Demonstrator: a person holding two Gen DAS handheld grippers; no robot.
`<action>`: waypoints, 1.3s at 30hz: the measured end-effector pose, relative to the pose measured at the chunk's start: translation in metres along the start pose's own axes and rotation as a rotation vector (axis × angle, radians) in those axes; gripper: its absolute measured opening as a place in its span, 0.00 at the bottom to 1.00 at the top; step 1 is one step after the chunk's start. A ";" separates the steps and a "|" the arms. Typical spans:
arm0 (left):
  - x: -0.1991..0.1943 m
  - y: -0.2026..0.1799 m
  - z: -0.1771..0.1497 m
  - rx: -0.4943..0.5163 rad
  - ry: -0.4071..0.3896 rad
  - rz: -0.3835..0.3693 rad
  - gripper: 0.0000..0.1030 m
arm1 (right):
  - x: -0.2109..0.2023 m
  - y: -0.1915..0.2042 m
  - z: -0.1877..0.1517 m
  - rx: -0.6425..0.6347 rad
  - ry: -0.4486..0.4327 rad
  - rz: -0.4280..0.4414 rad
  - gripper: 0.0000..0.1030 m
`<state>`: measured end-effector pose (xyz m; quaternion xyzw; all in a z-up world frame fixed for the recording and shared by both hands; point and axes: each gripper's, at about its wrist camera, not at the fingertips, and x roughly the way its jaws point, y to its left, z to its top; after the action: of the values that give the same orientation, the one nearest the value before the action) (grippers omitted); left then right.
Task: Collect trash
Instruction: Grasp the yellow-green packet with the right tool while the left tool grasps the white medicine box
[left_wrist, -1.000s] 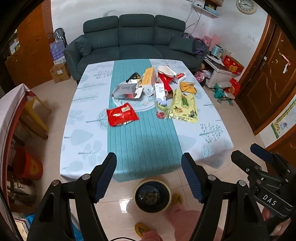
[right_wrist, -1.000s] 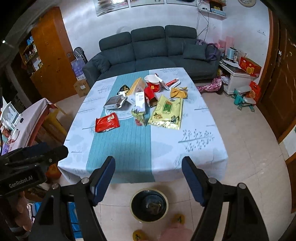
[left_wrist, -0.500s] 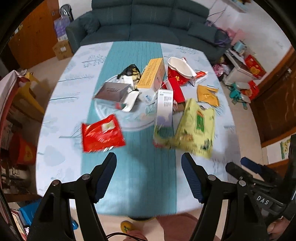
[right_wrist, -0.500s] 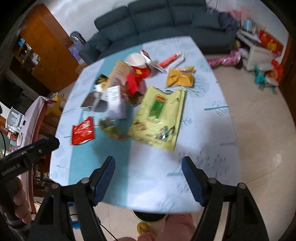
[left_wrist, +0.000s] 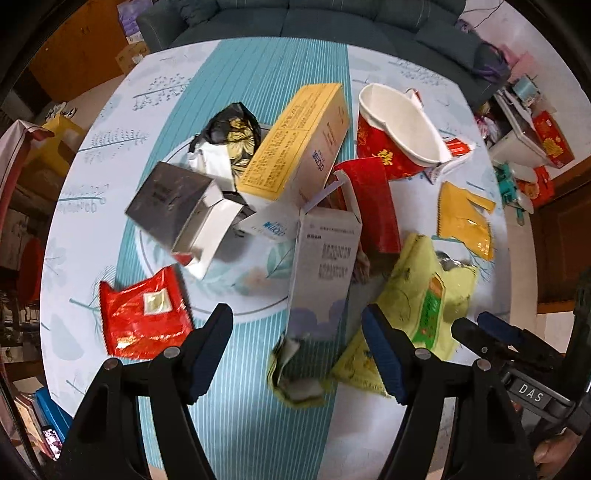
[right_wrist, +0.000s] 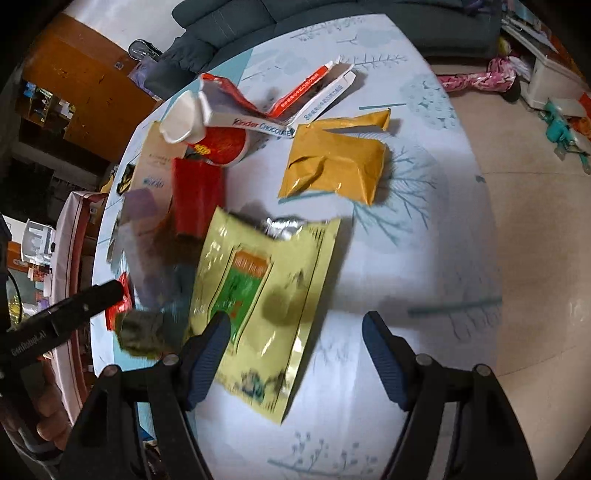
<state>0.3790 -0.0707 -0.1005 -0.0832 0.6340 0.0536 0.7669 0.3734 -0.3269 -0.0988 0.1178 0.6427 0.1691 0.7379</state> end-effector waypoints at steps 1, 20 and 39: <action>0.003 0.000 0.003 -0.002 0.005 0.005 0.69 | 0.005 -0.001 0.004 0.001 0.007 0.005 0.71; 0.028 -0.007 0.014 -0.017 0.009 0.006 0.36 | 0.023 0.028 0.016 -0.152 0.007 0.028 0.03; -0.095 0.048 -0.038 -0.066 -0.210 -0.198 0.35 | -0.073 0.077 -0.028 -0.182 -0.214 0.039 0.02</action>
<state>0.3149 -0.0286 -0.0176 -0.1646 0.5370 0.0069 0.8273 0.3296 -0.2864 -0.0066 0.0803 0.5397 0.2277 0.8065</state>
